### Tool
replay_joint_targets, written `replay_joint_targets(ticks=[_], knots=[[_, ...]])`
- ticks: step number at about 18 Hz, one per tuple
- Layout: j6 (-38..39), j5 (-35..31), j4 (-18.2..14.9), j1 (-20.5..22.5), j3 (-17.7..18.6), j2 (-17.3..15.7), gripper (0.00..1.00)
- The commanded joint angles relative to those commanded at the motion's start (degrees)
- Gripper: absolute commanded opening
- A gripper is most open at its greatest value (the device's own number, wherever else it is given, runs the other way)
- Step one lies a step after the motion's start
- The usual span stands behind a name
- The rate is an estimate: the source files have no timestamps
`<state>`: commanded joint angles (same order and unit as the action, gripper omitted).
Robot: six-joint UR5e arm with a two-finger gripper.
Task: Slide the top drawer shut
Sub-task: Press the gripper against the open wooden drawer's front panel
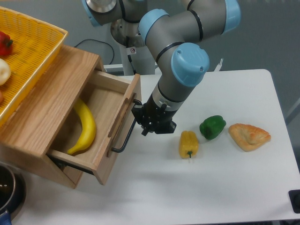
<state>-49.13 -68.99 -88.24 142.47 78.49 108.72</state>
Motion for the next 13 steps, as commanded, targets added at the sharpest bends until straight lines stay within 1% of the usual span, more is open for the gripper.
replay_joint_targets(ticks=[6,13], knots=[[0.6,0.5,-0.9,-0.2,0.0,-0.7,0.00],[2.5,1.1,-1.6,-1.8,0.0,-1.8,0.00]])
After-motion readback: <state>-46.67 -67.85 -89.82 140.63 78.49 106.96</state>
